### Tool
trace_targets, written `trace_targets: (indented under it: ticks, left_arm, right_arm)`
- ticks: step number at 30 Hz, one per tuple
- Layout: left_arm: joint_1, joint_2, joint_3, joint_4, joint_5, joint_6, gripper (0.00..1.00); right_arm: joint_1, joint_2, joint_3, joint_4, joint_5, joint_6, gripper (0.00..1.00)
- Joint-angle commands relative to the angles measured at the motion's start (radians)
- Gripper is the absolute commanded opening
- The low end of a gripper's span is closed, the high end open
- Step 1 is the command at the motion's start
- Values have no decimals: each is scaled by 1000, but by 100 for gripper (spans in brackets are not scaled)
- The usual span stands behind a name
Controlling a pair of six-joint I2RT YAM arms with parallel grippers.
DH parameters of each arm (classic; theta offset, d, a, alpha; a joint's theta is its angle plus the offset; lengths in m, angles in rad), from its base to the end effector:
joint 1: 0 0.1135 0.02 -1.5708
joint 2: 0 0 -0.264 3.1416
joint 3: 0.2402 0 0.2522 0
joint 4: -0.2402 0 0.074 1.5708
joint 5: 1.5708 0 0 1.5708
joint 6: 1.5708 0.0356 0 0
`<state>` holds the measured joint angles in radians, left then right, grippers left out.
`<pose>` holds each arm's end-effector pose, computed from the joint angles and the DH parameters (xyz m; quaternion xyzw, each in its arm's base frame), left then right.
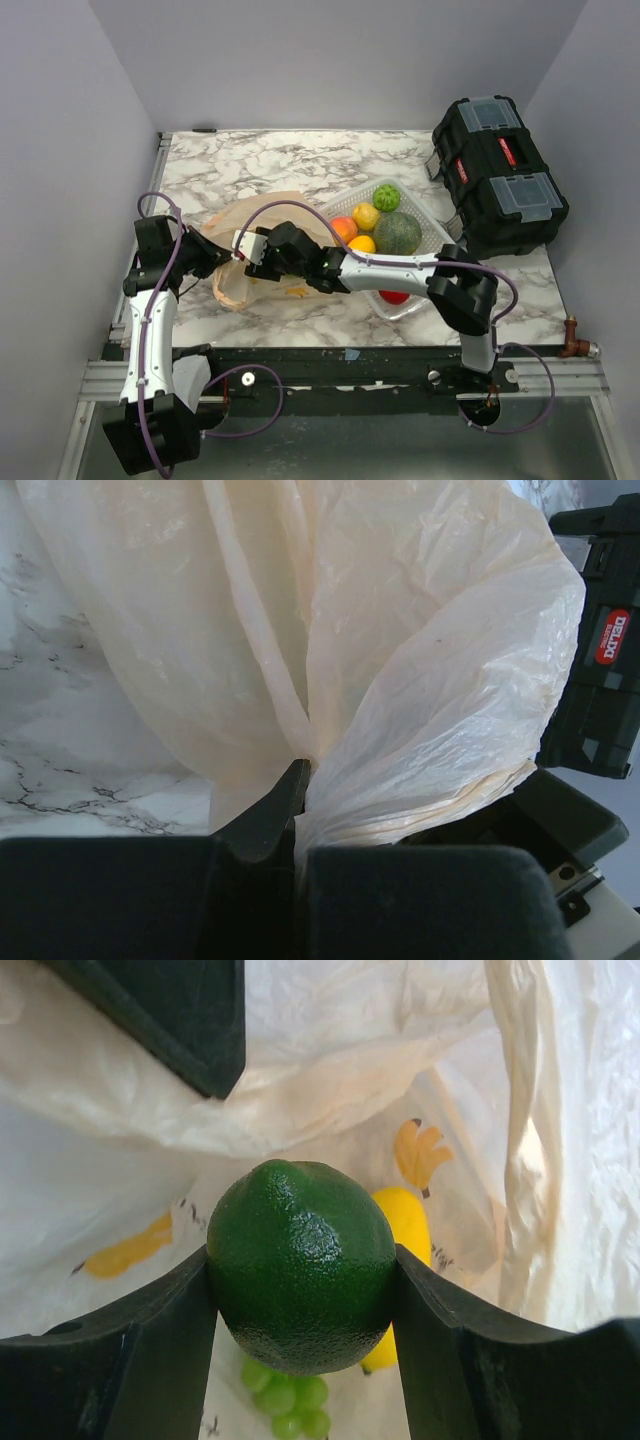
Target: Place the fake fruits into the plastic bag and tie a complex knot
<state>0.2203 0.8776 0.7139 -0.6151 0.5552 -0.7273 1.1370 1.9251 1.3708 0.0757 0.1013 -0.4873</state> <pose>0.1768 0.0204 0.2626 -0.3108 0.8378 -0.3378 0.2957 0.1918 0.4055 0.2328 -0.6013 0.6062 0.1245 0.5054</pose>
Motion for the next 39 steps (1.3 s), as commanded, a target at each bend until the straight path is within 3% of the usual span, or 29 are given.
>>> trace_targets:
  ticks: [1, 2, 3, 9, 16, 20, 23, 32, 39]
  left_arm:
    - [2, 3, 11, 8, 29, -6, 0]
    - [2, 2, 12, 6, 30, -4, 0]
    - [3, 0, 12, 3, 28, -3, 0]
    - [2, -5, 2, 9, 25, -2, 0]
    - [3, 13, 10, 12, 26, -3, 0]
    - [2, 15, 10, 18, 28, -4, 0]
    - [3, 7, 6, 20, 27, -7, 0]
    - [4, 1, 6, 12, 29, -6, 0]
    - [3, 9, 6, 18, 29, -10, 0]
  right_arm:
    - [-6, 63, 42, 187, 28, -26, 64]
    - [-6, 63, 39, 191, 27, -24, 75]
    - [-6, 60, 36, 184, 22, -23, 79]
    - [-7, -79, -47, 99, -43, -9, 92]
    - [-6, -300, -3, -511, -494, -64, 91]
    - [-6, -415, 16, -774, -639, -70, 91]
    - [-28, -498, -32, -849, -589, 10, 91]
    - [-505, -612, -174, -1003, -594, -8, 89]
    - [-607, -596, -285, -1022, -482, -10, 89]
